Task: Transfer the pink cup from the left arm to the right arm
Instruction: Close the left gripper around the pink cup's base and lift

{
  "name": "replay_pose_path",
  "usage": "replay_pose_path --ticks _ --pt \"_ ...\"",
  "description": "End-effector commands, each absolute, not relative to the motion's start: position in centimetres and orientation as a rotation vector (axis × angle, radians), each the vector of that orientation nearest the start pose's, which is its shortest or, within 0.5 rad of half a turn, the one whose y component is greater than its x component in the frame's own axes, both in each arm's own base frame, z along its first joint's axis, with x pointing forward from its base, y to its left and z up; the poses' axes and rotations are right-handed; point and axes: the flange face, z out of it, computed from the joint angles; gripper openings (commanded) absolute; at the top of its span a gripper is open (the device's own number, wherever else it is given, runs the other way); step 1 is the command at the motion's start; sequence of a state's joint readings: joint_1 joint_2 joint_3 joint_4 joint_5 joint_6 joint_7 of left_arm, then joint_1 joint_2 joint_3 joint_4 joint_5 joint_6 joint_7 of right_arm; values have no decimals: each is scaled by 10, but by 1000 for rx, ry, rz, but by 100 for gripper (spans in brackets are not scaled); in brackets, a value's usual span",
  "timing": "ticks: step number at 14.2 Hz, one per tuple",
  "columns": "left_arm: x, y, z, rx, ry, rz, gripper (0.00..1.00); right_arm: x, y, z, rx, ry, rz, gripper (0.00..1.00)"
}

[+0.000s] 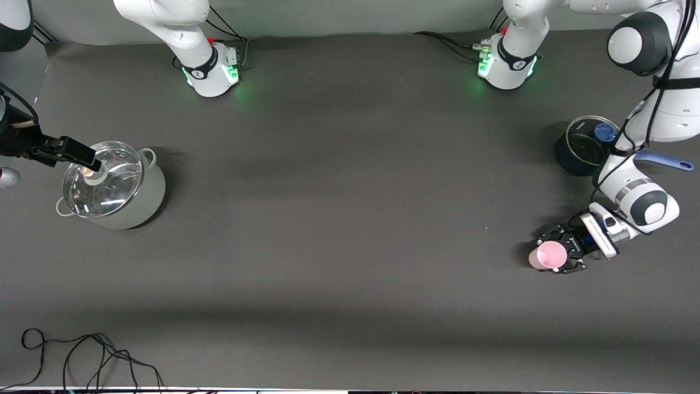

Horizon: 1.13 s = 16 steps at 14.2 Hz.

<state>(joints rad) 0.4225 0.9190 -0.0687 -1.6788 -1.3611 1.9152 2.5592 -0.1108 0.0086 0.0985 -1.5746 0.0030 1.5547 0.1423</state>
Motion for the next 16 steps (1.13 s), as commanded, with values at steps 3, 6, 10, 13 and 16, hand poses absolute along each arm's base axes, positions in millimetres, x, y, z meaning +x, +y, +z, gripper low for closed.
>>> replay_pose_path --ticks 3,6,10,13,16 --pt "621 136 95 1805 -1146 1240 50 556 -6 620 -3133 207 43 100" --pt "637 109 119 1833 -1120 1191 40 557 -6 619 -3133 209 46 100" --pt "657 63 158 1884 -1054 1175 39 558 -6 618 -3131 209 48 100" --pt "664 -3 208 1949 -964 1129 39 560 -5 619 -3130 209 32 100" --pt "652 -74 250 1945 -905 1162 36 560 -5 619 -3130 209 27 100"
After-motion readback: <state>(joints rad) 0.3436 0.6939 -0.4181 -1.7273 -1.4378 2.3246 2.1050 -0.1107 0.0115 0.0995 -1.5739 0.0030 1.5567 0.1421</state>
